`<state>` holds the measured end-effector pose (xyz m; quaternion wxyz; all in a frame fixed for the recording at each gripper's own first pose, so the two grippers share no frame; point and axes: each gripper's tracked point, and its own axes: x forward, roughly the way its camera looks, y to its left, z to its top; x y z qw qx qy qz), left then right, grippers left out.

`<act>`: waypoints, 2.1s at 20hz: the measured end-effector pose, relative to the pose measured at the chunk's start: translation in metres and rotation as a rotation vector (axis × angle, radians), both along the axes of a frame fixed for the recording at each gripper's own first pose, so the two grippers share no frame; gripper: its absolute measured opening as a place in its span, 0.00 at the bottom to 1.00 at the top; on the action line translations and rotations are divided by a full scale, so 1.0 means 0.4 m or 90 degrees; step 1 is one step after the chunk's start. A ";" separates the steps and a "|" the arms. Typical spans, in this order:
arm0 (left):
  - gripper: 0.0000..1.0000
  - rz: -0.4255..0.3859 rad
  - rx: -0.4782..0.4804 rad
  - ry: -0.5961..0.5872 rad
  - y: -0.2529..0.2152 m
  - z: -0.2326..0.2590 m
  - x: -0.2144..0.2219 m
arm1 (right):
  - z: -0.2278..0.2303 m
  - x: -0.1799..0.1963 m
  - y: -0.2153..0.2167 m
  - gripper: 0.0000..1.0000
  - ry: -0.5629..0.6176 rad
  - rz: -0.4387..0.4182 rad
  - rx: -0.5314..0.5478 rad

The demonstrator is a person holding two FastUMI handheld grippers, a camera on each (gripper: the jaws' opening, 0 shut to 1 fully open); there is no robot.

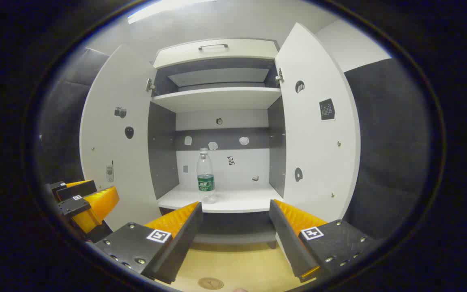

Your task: Grasp the bottle in the cabinet with the left hand and place it on the coaster, then close the right door with the right hand and the left door with the left hand.

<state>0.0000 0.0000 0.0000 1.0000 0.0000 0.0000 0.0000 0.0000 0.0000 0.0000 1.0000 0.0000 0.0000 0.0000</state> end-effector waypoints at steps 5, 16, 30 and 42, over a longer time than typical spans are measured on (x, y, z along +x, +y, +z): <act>0.96 0.003 0.007 0.004 -0.006 -0.007 -0.001 | 0.000 0.002 -0.005 1.00 0.003 0.000 -0.007; 0.96 0.013 0.016 0.008 -0.005 -0.021 0.003 | -0.005 0.003 -0.005 0.97 0.005 0.005 -0.008; 0.96 -0.013 0.010 0.017 -0.059 -0.042 0.101 | -0.008 0.025 -0.027 1.00 0.009 0.003 -0.004; 0.96 -0.074 0.004 -0.006 -0.194 -0.028 0.386 | -0.015 0.047 -0.086 1.00 0.026 -0.033 -0.009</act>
